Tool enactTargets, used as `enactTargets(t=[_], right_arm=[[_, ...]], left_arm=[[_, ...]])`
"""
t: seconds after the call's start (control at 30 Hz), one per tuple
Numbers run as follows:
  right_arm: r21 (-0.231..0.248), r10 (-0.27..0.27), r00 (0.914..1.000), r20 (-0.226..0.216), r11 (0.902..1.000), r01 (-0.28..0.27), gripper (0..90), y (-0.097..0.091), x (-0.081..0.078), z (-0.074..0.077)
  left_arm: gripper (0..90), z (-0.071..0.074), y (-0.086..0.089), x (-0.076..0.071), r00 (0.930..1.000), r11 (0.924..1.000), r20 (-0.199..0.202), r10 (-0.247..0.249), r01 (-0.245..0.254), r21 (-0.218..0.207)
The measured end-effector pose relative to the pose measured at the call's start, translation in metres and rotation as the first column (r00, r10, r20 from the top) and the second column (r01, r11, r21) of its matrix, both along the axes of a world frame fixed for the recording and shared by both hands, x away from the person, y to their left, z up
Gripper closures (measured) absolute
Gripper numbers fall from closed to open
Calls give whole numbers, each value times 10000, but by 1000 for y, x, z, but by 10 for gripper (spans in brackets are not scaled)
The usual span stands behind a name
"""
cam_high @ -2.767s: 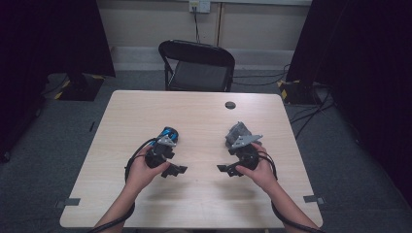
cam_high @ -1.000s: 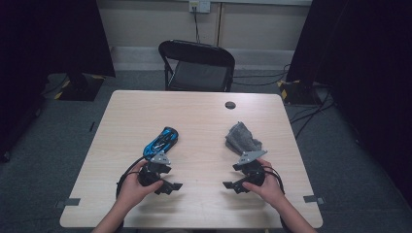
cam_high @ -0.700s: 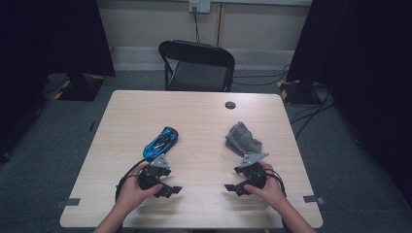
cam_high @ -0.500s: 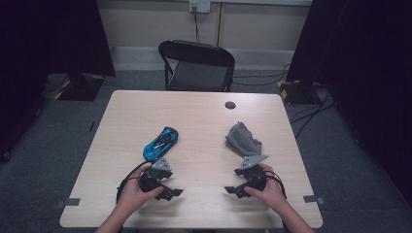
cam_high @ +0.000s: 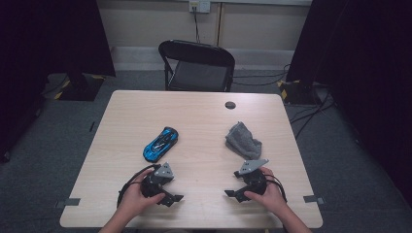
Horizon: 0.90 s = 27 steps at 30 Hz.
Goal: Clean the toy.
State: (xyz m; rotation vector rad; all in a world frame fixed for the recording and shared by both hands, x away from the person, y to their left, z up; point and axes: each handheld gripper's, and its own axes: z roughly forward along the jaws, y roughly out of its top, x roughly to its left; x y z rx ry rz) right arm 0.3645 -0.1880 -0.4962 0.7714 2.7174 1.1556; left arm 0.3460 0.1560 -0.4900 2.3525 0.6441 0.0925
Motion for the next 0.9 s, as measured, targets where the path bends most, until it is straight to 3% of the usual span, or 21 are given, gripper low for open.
enactTargets(t=[0.13, 0.17, 0.37, 0.43, 0.53, 0.57, 0.9], right_arm=[[-271, 373, 9969, 689, 9990, -355, 166, 1, -4, -3], [-330, 435, 9955, 841, 9986, -408, 158, 2, -5, -4], [-79, 419, 9940, 1015, 9991, -413, 152, -1, -7, -7], [-86, 404, 9940, 1020, 9992, -398, 152, 0, -8, -7], [-85, 404, 9939, 1025, 9992, -397, 148, 0, -8, -7], [-95, 390, 9940, 1024, 9992, -382, 145, 0, -8, -7], [-120, 381, 9939, 1037, 9992, -370, 140, 0, -8, -7]], left_arm=[[147, -3, 1, -3, 9959, 9977, 688, -594, 570, 363], [139, -4, 1, -3, 9960, 9981, 679, -585, 569, 254], [48, -10, 1, -5, 9942, 9981, 891, -596, 608, -107], [0, -11, 0, -5, 9941, 9979, 867, -651, 653, 4], [0, -12, -2, -4, 9933, 9977, 952, -660, 673, -105], [0, -15, -2, -4, 9920, 9965, 1078, -656, 707, -443], [0, -15, -3, -2, 9918, 9964, 1082, -686, 735, -418]])
